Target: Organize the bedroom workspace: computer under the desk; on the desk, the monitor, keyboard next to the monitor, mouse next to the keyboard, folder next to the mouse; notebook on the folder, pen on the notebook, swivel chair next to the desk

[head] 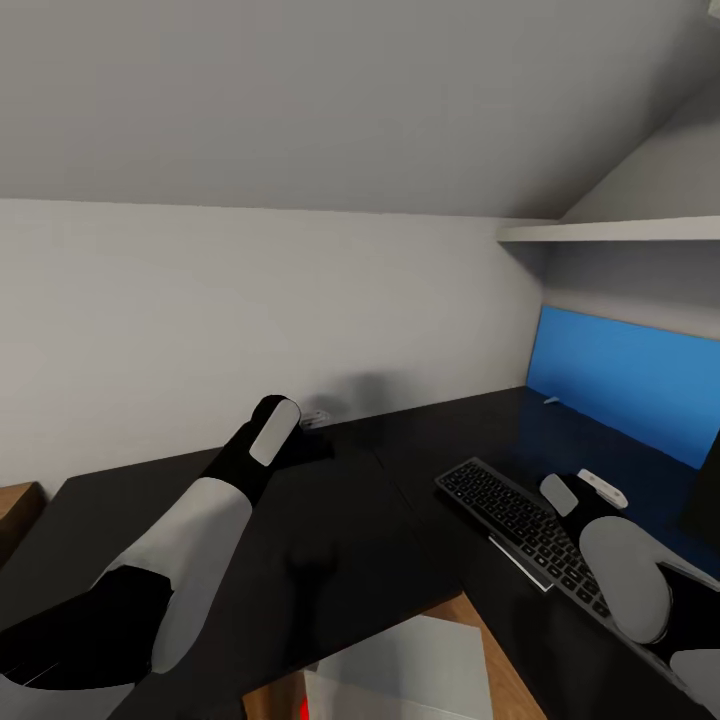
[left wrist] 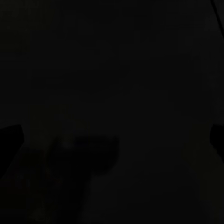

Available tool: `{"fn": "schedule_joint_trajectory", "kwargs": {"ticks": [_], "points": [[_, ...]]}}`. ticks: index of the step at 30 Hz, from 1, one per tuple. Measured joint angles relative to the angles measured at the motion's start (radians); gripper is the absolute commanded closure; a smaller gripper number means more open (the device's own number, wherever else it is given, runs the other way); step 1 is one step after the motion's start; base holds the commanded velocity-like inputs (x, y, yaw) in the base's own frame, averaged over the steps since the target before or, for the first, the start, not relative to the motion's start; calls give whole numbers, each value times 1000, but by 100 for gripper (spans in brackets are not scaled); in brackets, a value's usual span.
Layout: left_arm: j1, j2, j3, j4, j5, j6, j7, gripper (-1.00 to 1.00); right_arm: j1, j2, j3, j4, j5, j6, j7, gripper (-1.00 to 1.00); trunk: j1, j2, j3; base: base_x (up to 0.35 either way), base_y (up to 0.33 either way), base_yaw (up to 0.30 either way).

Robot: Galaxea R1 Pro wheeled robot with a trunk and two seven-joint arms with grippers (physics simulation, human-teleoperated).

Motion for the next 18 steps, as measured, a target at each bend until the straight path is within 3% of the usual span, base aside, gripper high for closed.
{"fn": "schedule_joint_trajectory", "kwargs": {"ticks": [11, 18], "points": [[0, 0, 0, 0, 0, 0, 0, -100, 0, 0, 5, 4, 4, -2, 2, -100, 0, 0, 0, -62, 52, 0], [0, 0, 0, 1, 0, 0, 0, -100, 0, 4, 6, 4, 5, -3, 2, -100, 0, 0, 0, -159, 131, 0]]}}
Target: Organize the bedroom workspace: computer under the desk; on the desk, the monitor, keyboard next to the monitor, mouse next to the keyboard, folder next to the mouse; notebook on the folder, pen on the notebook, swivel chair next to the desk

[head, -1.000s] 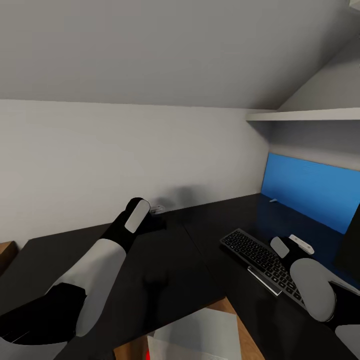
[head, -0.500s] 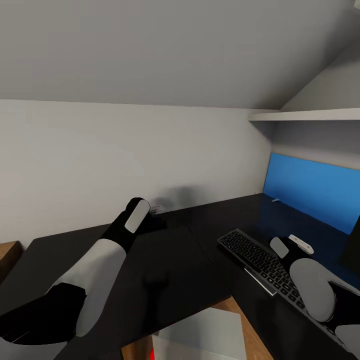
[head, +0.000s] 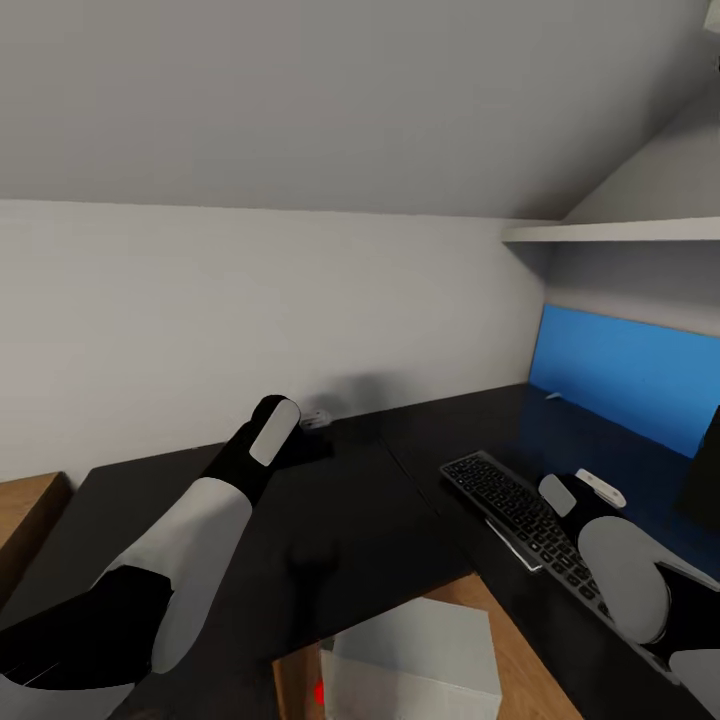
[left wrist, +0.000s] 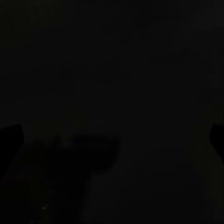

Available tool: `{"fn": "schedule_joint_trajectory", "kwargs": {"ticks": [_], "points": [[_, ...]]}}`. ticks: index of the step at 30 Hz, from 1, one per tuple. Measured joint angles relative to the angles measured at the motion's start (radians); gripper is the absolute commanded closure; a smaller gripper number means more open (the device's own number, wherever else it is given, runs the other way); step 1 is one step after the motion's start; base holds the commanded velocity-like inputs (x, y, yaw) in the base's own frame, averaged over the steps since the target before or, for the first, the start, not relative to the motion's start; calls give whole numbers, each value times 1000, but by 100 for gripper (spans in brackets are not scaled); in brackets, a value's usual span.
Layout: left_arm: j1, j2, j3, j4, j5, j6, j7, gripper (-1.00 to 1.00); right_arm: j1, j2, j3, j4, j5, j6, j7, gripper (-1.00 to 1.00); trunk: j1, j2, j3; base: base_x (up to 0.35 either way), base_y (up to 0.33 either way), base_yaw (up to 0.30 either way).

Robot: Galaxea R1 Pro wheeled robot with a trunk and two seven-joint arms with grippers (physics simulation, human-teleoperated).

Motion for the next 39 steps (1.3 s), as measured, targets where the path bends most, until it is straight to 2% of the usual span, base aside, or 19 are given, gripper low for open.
{"fn": "schedule_joint_trajectory", "kwargs": {"ticks": [31, 39], "points": [[0, 0, 0, 0, 0, 0, 0, -100, 0, 3, 1, 0, 2, 0, 0, -100, 0, 0, 0, -109, 93, 0], [0, 0, 0, 0, 0, 0, 0, -100, 0, 4, 1, 0, 4, 0, -1, -100, 0, 0, 0, -23, 65, 0]]}}
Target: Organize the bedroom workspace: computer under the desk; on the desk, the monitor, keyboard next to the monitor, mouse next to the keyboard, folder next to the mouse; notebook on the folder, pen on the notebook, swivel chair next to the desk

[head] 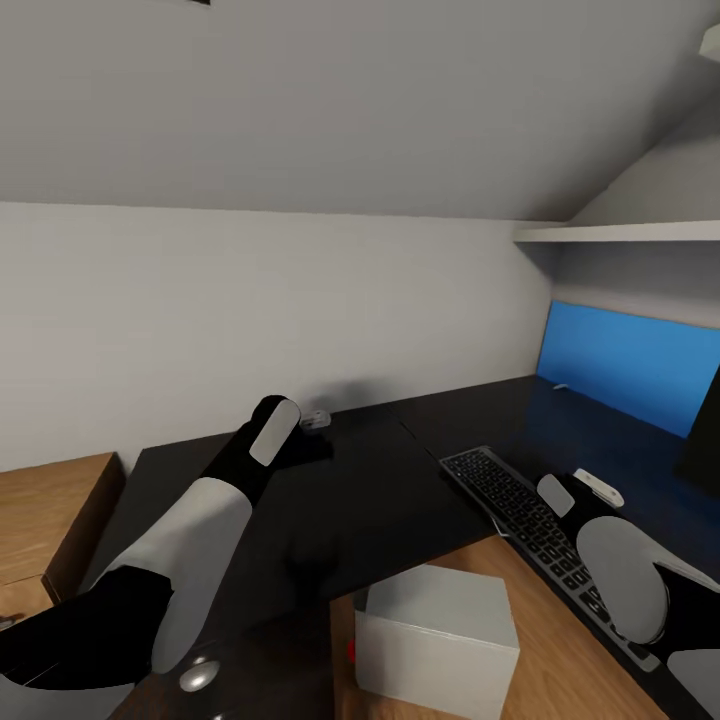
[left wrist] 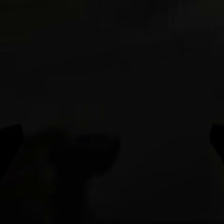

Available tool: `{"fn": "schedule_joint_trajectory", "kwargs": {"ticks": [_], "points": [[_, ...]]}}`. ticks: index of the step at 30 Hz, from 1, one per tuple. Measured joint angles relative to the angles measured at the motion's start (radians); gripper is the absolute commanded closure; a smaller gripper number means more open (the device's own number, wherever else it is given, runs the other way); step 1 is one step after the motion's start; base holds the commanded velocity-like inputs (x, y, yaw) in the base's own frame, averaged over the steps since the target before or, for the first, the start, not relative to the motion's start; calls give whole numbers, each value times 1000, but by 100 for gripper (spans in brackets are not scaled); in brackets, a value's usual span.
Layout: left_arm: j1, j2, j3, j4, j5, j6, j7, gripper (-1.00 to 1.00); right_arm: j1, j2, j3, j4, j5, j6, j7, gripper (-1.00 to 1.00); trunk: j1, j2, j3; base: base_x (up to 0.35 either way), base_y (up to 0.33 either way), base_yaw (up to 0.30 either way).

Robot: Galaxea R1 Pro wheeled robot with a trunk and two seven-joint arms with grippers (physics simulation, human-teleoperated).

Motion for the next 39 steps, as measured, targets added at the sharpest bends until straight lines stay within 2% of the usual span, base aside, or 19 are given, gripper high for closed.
{"fn": "schedule_joint_trajectory", "kwargs": {"ticks": [39], "points": [[0, 0, 0, -2, 0, 0, 0, -100, 0, 0, 2, 0, 0, 4, -3, -100, 0, 0, 0, 0, 0, 0]]}}
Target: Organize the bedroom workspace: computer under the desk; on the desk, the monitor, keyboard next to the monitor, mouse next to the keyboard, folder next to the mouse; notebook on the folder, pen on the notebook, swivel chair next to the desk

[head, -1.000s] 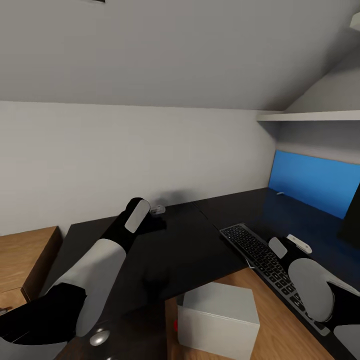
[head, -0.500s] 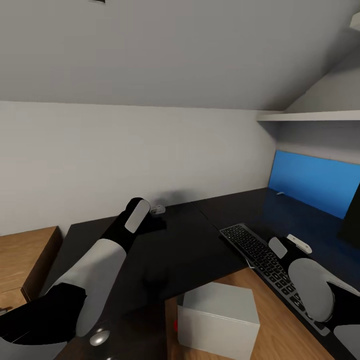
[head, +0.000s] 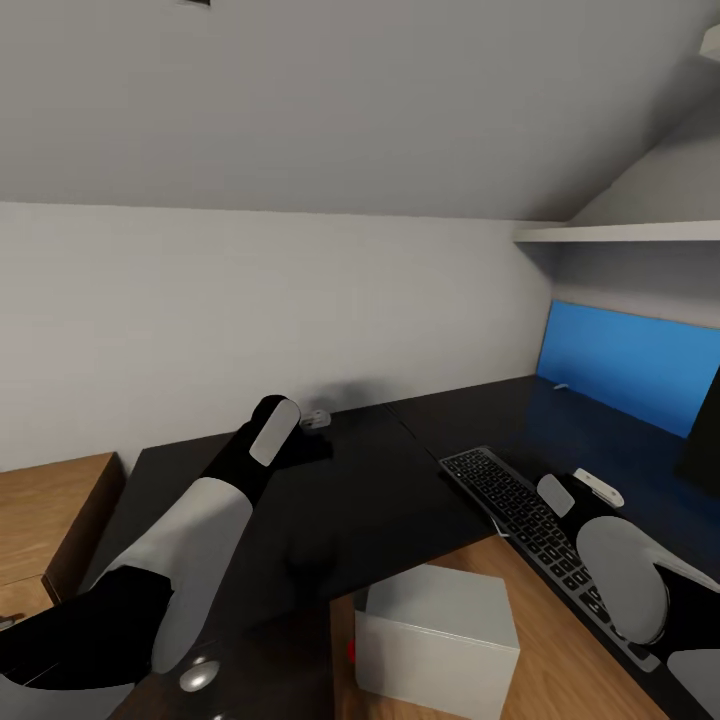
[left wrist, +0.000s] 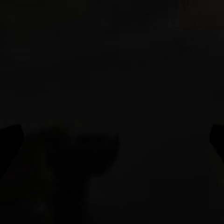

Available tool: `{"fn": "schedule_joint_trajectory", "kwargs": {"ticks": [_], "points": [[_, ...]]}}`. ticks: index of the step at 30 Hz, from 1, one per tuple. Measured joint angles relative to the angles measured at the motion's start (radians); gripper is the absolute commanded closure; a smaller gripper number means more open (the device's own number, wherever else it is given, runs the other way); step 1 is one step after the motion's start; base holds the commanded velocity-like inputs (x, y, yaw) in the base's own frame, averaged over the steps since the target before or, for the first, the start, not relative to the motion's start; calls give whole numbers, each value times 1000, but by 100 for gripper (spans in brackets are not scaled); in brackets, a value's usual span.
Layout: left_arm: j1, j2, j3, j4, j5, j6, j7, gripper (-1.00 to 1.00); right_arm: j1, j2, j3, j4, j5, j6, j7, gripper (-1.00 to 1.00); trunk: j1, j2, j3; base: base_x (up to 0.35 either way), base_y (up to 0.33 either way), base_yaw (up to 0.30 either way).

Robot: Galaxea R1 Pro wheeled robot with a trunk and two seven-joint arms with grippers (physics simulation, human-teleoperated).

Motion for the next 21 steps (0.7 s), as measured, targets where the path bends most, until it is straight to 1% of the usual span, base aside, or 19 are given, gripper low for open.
{"fn": "schedule_joint_trajectory", "kwargs": {"ticks": [15, 21], "points": [[0, 0, 0, 1, 1, 0, 0, -100, 0, 0, -1, 0, 0, -1, 1, -100, 0, 0, 0, 0, 0, 0], [0, 0, 0, 2, 0, 0, 0, -100, 0, 8, 1, 0, 3, -4, 3, -100, 0, 0, 0, 0, 0, 0]]}}
